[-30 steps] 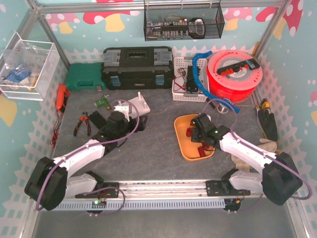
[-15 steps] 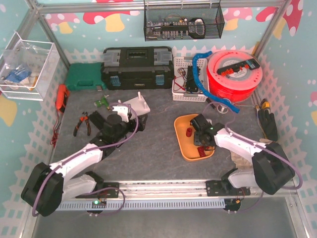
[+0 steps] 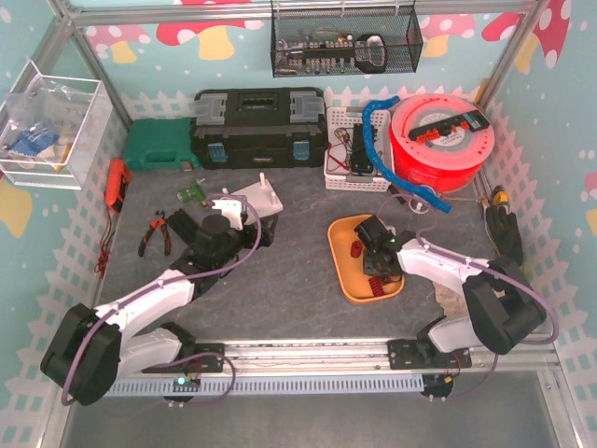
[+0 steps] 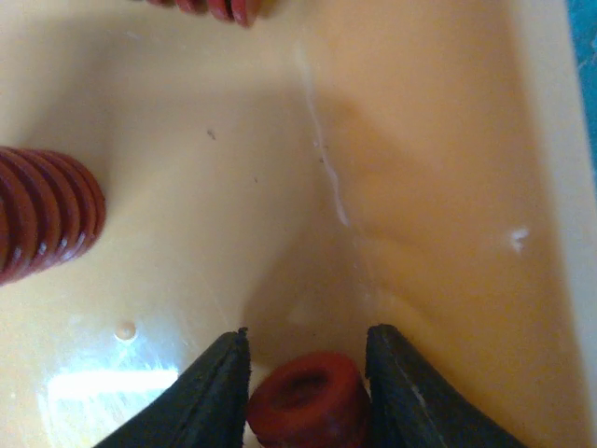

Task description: Install the large spring

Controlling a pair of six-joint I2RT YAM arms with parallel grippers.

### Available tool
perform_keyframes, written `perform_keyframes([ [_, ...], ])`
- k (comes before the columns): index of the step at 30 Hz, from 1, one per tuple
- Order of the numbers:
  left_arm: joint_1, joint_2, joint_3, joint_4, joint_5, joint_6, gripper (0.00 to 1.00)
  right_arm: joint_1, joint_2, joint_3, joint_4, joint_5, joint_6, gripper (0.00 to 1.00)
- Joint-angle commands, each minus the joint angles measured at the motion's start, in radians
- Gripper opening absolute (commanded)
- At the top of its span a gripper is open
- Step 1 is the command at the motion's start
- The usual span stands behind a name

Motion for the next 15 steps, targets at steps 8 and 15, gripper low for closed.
perform_keyframes([
  [8, -0.008, -0.011, -0.012, 0.017, -0.03, 0.023, 0.99, -0.008, 0.076, 0.071, 0.092, 0.089, -0.03, 0.29],
  [15, -0.008, -0.014, -0.014, 0.015, -0.035, 0.025, 0.99, -0.02, 0.11, 0.086, 0.111, 0.063, -0.049, 0.37],
])
